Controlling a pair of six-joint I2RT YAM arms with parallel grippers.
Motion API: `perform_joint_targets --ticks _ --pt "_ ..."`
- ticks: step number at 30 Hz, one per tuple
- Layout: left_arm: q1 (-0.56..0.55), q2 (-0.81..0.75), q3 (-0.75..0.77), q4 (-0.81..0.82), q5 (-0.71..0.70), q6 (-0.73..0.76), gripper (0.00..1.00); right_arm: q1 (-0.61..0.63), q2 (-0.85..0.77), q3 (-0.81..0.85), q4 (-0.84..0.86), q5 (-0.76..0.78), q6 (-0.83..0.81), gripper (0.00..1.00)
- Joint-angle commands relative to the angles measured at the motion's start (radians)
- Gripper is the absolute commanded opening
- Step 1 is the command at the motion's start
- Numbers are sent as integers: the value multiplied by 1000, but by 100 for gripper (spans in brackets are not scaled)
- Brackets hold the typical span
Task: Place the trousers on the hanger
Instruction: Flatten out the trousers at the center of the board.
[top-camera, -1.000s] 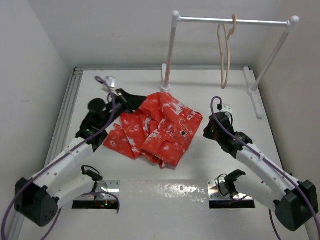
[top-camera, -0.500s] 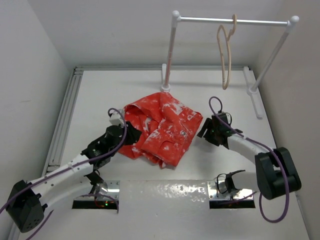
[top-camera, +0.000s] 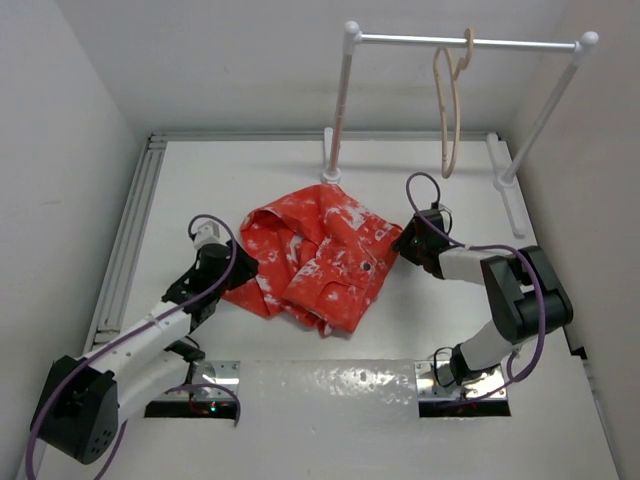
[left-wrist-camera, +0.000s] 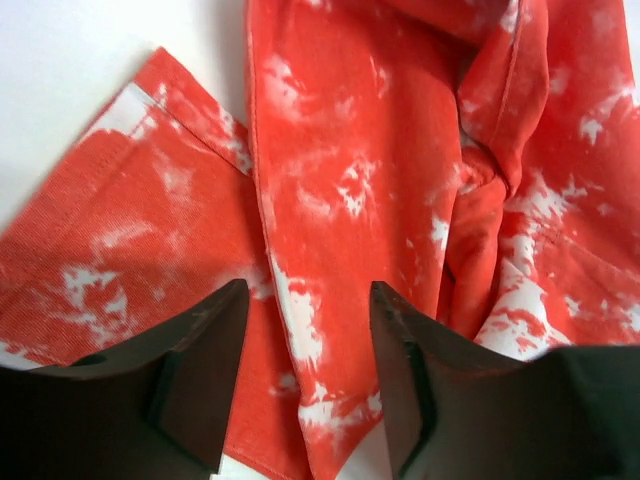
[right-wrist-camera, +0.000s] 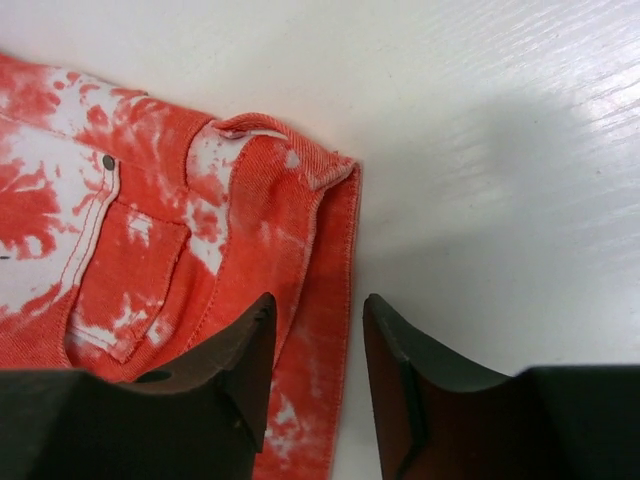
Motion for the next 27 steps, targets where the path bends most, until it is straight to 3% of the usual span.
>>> perform_joint_targets --ticks 1,7,11,15,20,27 --pt "3 -19 6 -11 24 -18 50 5 24 -16 6 50 2 40" --pt "3 13 -10 -49 76 5 59 3 66 -2 45 10 2 22" --pt "3 68 6 -92 103 14 60 3 57 -8 49 33 -6 2" --pt "3 50 -19 -89 77 2 58 -2 -41 -28 11 138 -35 0" --pt "2 -3 -25 -93 67 16 54 -47 -274 -33 -111 330 -81 0" --pt "-11 30 -54 -73 104 28 45 -202 -422 39 -248 511 -178 0"
